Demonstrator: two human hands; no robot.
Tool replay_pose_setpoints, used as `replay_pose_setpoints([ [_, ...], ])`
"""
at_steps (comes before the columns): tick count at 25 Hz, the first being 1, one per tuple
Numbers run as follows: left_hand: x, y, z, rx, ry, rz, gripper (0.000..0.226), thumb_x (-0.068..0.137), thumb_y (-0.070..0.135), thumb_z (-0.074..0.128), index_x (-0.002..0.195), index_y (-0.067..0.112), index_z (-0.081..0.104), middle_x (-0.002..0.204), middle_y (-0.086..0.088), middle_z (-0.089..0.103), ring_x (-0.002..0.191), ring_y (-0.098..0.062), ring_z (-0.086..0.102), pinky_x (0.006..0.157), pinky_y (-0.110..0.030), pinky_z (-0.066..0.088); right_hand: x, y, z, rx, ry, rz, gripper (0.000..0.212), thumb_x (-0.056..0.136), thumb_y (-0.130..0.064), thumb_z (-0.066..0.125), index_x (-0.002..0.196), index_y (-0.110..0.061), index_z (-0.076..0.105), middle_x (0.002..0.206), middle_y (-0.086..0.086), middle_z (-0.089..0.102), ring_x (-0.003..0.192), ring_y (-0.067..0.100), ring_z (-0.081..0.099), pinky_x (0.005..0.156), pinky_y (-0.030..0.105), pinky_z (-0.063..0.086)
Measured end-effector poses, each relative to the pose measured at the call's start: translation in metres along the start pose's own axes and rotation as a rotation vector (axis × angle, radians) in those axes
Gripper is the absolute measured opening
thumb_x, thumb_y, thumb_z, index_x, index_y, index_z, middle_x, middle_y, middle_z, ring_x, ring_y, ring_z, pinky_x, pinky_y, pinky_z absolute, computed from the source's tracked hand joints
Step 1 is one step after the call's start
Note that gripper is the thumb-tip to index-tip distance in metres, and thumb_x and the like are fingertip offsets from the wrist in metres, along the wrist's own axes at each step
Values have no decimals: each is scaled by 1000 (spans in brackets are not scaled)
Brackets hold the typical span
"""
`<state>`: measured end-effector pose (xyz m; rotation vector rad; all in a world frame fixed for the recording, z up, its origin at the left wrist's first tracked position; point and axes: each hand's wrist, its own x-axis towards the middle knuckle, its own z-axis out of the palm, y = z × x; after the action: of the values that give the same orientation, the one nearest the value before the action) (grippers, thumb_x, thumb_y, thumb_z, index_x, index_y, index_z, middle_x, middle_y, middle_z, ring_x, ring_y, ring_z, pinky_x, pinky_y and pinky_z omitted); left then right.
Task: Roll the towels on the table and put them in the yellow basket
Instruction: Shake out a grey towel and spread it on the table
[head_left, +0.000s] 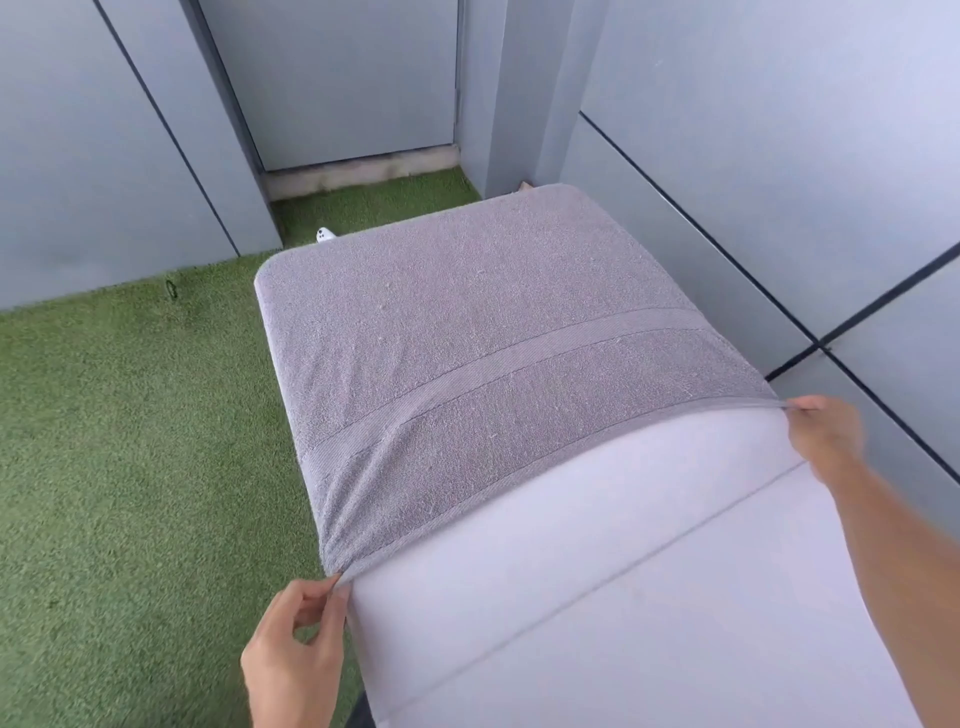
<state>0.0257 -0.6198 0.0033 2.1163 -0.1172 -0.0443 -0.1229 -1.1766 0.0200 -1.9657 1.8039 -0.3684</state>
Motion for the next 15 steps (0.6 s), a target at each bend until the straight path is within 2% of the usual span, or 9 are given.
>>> replay_pose_setpoints([
  [3,-58,1,-5,39,20,1,21,77,6,75,72,24,65,61,2,65,65,-2,60,62,-6,41,-9,46,-19,40,-25,-16,25,88,-10,52,103,-13,72,101,17,71,93,35,65,74,35,48],
  [5,-107,1,-7,41,36,-39,20,78,6,74,71,23,65,60,5,63,66,-2,59,62,-3,40,-21,80,-37,43,-36,-42,25,89,-10,52,104,-12,72,102,18,70,95,35,65,74,35,48],
  [8,-181,3,-10,33,61,-97,20,80,9,74,71,25,64,68,7,63,68,0,59,62,-1,38,-41,135,-68,67,-33,-73,25,90,-9,51,106,-9,71,106,19,69,98,35,64,80,37,49],
  [15,-330,3,-22,49,91,-115,21,79,7,74,71,24,65,67,0,65,70,-1,60,65,-1,40,-75,263,-118,71,-47,-142,26,91,-11,50,108,-7,69,107,20,69,102,36,62,87,40,47],
])
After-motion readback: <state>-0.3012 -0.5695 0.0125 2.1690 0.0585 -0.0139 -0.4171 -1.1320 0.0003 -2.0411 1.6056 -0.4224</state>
